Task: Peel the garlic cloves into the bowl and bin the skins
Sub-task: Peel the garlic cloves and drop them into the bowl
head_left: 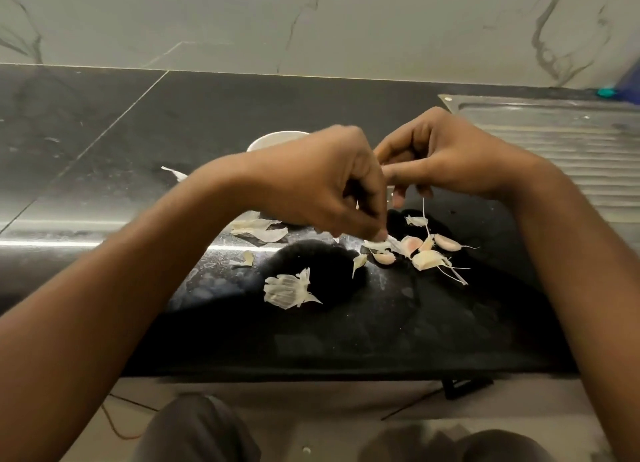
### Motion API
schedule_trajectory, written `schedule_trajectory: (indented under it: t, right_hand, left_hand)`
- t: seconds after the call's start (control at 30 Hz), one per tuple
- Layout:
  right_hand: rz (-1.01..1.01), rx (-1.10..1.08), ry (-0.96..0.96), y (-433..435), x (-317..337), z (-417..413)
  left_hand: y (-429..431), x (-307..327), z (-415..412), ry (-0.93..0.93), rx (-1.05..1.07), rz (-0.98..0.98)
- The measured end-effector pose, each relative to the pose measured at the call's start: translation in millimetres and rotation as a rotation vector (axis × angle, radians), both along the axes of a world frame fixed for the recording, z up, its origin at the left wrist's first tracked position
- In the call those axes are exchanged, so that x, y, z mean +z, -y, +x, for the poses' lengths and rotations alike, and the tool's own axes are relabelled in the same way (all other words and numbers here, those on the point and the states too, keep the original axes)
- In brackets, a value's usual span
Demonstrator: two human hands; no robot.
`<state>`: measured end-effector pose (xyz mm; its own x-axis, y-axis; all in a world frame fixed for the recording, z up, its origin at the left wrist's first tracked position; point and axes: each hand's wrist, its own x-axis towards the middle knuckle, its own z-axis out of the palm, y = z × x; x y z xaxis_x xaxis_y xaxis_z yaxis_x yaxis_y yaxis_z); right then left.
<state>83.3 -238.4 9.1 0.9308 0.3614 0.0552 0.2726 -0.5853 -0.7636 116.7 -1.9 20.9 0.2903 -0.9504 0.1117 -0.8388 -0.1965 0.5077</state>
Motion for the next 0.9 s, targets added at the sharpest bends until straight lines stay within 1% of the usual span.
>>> schedule_trajectory:
  t: [0.07,0.27,0.33,0.43,0.6,0.7,0.9]
  right_hand:
    - [0.016,-0.004,0.010,0.2,2.4,-1.9]
    - [0.072,-0.013,-0.019,-0.5,4.2,-2.5]
    - [0.091,-0.002,-0.025,-0.3,4.2,-2.4]
    - [0.049,-0.009,0.002,1.4,4.3,-0.5]
    - [0.104,-0.024,-0.018,4.4,4.8,-0.4]
    - [0.123,-0.016,0.003,7.4,4.7,0.9]
    - [0.261,-0.013,0.034,11.9,7.4,1.2]
  left_hand:
    - [3.4,-3.7,-4.5,0.030,-0.038,0.042]
    - [8.4,-11.1,-10.3,0.055,-0.107,0.044]
    - [10.1,-13.2,-11.7,0.083,-0.110,0.061]
    - [11.7,-15.5,-10.0,0.105,-0.084,0.081]
    - [12.9,-19.5,-6.9,0.114,-0.057,0.111]
    - [10.6,-14.5,-3.9,0.085,-0.040,0.028]
    - [2.0,-2.9,10.4,-0.093,0.133,-0.345]
